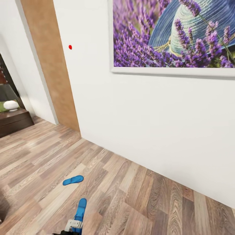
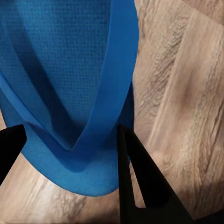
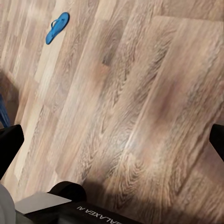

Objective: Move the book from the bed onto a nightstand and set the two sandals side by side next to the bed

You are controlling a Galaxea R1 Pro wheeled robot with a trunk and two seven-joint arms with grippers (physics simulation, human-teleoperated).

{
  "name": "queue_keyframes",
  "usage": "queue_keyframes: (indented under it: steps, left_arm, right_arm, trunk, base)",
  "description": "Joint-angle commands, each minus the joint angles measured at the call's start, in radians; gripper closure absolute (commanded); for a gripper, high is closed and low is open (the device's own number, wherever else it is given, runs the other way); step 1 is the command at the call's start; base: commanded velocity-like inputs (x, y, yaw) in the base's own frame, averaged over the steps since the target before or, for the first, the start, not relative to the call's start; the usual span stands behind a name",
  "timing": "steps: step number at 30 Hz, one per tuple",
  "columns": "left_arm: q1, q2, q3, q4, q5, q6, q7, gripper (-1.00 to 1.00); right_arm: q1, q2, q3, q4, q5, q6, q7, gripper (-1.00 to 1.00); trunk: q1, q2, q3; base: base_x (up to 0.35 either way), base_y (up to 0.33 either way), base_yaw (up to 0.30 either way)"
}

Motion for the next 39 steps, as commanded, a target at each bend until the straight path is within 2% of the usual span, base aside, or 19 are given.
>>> queue_keyframes:
  steps: [1, 10, 27, 39]
  left_arm:
    - [-0.001, 0.0, -0.008, 0.001, 0.008, -0.004, -0.003, 1.0]
    - [0.002, 0.0, -0.008, 0.001, 0.008, -0.004, -0.003, 1.0]
    - [0.004, 0.0, -0.008, 0.001, 0.008, -0.004, -0.003, 1.0]
    - [0.004, 0.0, -0.008, 0.001, 0.008, -0.004, -0.003, 1.0]
  right_arm:
    - [0.0, 0.0, 0.001, 0.001, -0.003, -0.001, 0.003, -1.0]
    - [0.0, 0.0, 0.001, 0.001, -0.003, -0.001, 0.003, -1.0]
    - [0.0, 0.0, 0.001, 0.0, -0.003, -0.001, 0.004, -1.0]
    - [0.0, 0.0, 0.001, 0.0, -0.003, -0.001, 0.004, -1.0]
  trunk:
    - [0.0, 0.0, -0.001]
    - [0.0, 0.0, -0.001]
    - [0.0, 0.0, -0.001]
    - [0.0, 0.0, -0.001]
  base:
    - [0.0, 0.0, 0.279]
    - [0.0, 0.0, 0.258]
    - [0.0, 0.0, 0.029]
    - [0.0, 0.0, 0.271]
